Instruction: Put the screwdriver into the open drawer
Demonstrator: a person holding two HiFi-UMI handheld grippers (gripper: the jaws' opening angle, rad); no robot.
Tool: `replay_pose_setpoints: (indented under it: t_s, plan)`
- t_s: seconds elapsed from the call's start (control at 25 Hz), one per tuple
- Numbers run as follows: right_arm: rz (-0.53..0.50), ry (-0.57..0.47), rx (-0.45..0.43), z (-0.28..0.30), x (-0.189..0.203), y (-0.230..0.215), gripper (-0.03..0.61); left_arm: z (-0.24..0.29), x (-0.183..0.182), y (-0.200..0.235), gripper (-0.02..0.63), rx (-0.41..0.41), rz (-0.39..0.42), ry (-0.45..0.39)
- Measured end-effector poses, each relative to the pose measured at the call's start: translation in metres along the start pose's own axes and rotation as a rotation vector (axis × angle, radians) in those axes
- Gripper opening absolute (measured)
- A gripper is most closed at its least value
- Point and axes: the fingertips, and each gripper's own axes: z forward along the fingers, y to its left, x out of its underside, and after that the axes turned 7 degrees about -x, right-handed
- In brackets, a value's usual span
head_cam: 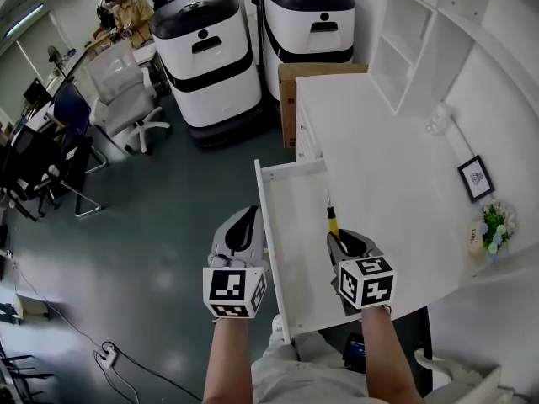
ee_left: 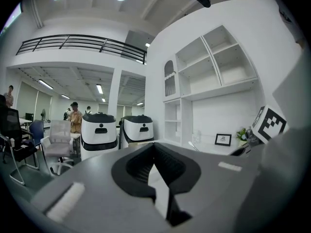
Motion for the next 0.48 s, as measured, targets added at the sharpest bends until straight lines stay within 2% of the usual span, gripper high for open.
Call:
replay_pose_setpoints:
  t_s: [0.48]
  plan:
    - [0.059,0.163,-0.009,0.030,0.063,-0.004,0.078,0.002,0.023,-0.004,0.009,0.013,0.010,0.053]
